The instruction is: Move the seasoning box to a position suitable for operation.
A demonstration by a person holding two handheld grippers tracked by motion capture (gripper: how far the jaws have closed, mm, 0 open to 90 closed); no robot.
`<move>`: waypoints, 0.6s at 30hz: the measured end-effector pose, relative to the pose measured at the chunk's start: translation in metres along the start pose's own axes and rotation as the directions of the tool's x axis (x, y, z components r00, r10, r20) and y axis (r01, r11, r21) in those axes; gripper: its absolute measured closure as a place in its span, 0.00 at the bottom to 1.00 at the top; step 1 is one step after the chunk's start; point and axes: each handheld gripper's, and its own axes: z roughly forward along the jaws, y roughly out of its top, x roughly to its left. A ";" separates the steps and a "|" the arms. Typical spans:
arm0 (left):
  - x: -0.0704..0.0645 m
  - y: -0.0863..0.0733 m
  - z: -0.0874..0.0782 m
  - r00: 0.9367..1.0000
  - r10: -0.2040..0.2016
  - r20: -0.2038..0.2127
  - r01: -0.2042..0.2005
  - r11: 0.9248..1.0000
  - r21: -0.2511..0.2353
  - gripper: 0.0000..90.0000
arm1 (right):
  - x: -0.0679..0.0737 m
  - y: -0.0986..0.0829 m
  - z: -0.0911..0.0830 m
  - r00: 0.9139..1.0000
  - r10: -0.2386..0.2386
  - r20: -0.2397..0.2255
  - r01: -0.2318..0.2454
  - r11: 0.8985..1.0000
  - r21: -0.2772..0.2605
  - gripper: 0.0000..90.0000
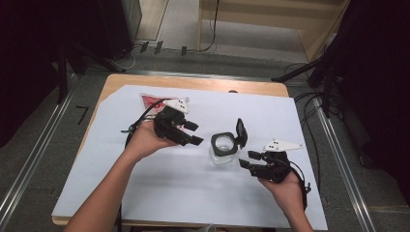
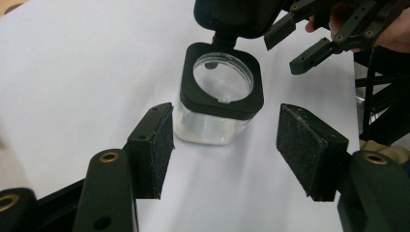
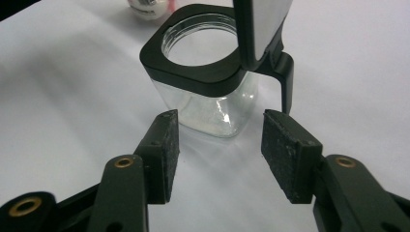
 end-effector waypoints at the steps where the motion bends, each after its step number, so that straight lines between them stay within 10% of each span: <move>1: 0.000 -0.001 -0.002 1.000 -0.001 -0.004 0.001 1.000 0.002 0.44 | 0.001 0.000 0.000 1.000 -0.005 0.000 0.005 1.000 -0.006 0.53; 18: 0.009 -0.028 -0.035 0.998 -0.051 -0.037 0.051 0.998 -0.026 0.44 | 0.005 0.003 0.004 1.000 -0.010 -0.024 0.010 1.000 0.005 0.54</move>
